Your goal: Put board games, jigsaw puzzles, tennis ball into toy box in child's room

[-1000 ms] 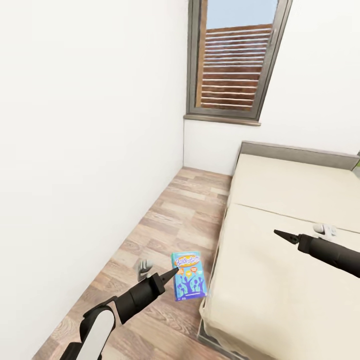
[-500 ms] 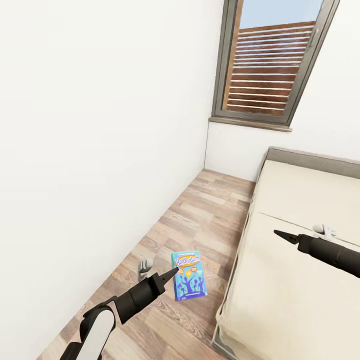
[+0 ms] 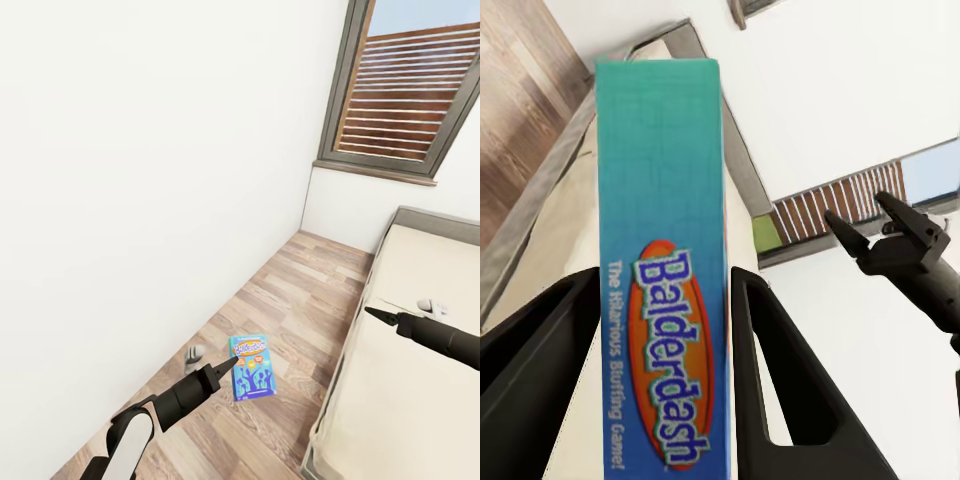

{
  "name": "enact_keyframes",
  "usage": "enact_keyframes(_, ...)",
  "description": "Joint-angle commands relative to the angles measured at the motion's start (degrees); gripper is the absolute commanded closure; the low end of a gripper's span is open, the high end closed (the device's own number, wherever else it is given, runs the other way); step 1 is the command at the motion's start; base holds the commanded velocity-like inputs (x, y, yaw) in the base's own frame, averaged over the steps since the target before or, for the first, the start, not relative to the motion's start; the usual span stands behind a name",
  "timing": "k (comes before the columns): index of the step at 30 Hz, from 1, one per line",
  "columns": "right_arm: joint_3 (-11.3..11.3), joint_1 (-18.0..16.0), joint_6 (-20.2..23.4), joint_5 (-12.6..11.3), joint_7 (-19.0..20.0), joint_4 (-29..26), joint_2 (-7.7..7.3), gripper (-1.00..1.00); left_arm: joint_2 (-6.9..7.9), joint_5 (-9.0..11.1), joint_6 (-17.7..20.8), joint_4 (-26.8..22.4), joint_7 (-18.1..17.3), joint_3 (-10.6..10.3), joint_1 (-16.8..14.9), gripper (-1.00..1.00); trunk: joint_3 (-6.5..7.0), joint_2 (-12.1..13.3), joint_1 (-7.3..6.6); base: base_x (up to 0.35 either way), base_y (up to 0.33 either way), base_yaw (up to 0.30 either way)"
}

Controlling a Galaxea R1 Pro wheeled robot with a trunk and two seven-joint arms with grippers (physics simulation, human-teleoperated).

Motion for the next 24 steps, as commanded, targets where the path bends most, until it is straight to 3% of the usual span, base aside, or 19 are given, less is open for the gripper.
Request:
enact_keyframes(1,-0.1,0.0,0.3,0.3,0.4,0.0,-0.01,-1.0,-0.03,0.5,0.5,0.0,0.0,0.0,0.0,1.0,0.14,0.4,-0.23,0.0,0.0,0.289)
enact_keyframes(11,0.3,0.2,0.1,0.3,1.5,0.0,-0.12,-1.0,-0.03,0.5,0.5,0.0,0.0,0.0,0.0,1.0,2.38,4.4,-2.42,0.0,0.0,0.221)
enact_keyframes(24,0.6,0.3,0.1,0.3,3.2,0.0,-0.17,-1.0,-0.03,0.5,0.5,0.0,0.0,0.0,0.0,1.0,5.72,9.6,-5.28,0.0,0.0,0.138)
